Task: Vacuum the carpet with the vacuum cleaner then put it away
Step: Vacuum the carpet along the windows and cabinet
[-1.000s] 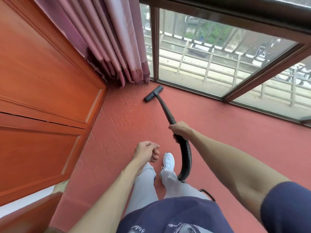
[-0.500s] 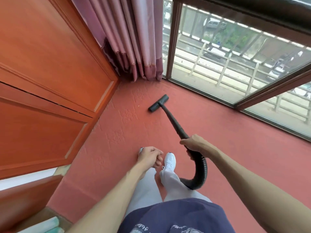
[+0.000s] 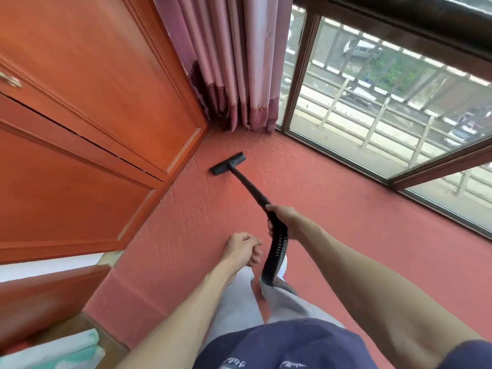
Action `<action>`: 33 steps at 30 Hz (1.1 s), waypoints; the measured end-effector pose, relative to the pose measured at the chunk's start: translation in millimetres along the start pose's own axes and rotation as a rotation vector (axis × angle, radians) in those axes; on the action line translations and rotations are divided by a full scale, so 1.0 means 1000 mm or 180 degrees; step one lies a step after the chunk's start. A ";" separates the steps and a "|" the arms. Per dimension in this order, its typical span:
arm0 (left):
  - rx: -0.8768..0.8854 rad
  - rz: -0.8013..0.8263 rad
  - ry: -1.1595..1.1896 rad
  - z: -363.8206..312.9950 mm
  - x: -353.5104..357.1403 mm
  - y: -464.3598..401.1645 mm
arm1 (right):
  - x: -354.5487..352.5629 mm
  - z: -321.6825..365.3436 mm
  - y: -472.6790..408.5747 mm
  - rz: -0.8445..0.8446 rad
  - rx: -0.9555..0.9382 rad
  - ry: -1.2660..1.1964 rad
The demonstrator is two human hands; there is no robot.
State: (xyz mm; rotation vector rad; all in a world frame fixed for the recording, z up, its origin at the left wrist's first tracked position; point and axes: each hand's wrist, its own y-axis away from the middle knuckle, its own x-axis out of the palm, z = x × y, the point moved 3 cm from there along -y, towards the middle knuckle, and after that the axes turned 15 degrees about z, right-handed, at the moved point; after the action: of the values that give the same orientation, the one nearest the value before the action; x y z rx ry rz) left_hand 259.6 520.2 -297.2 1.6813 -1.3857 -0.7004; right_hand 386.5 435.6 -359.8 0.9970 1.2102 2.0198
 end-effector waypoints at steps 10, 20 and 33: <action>-0.0040 -0.0438 0.0255 0.017 -0.051 0.008 | 0.024 -0.021 0.005 -0.0666 -0.0530 -0.0786; 0.0395 -0.0839 0.0101 -0.014 -0.033 0.000 | 0.044 -0.061 0.034 -0.1433 -0.0572 -0.1250; 0.0120 -0.0737 0.0647 0.010 -0.092 -0.003 | 0.052 0.118 -0.111 -0.0922 -0.0507 -0.0164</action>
State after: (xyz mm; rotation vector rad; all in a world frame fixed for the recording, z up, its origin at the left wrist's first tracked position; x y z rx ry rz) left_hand 231.4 607.4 -312.8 1.9060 -1.0800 -0.6142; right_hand 466.5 578.5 -407.6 0.7453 1.0792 1.8194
